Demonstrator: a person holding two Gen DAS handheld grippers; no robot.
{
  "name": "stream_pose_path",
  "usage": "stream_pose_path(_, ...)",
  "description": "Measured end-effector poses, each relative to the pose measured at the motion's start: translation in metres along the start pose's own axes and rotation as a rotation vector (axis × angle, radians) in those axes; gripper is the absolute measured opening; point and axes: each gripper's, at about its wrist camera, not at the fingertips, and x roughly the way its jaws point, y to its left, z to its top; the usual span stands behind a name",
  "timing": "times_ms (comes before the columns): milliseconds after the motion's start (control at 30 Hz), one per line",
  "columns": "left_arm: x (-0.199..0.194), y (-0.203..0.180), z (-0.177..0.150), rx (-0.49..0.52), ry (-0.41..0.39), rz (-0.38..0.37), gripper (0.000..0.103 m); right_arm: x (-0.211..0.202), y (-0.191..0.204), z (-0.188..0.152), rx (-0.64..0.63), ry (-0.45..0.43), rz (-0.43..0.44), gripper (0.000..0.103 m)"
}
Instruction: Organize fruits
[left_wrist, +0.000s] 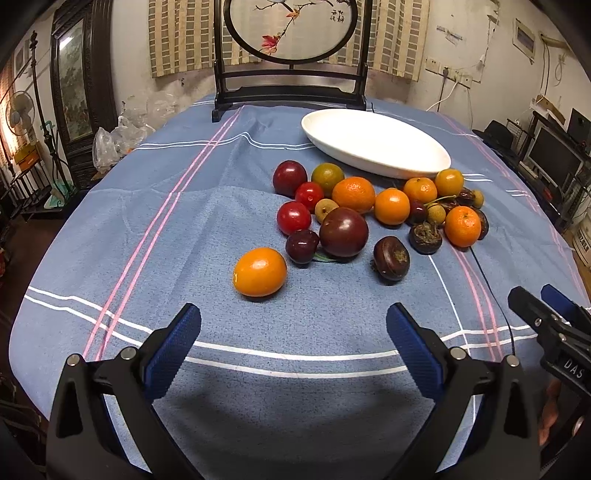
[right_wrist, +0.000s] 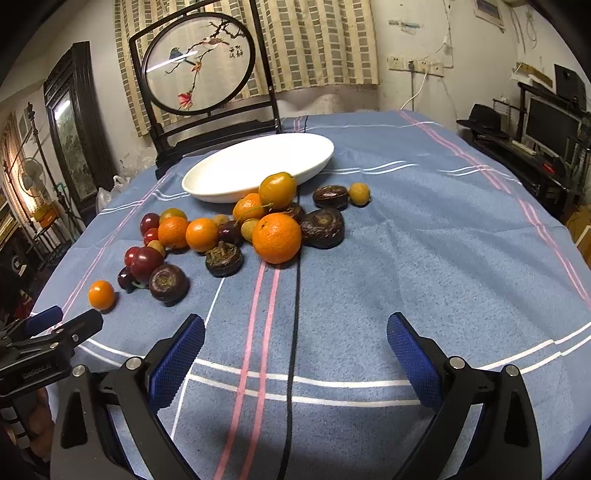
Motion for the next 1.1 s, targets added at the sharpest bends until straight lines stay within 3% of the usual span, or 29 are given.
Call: stream_pose_path(1100, 0.0052, 0.0012, -0.0015, -0.003, 0.016, -0.002, 0.098, 0.0082, -0.0064, -0.0058, 0.053, 0.027, 0.019, 0.099)
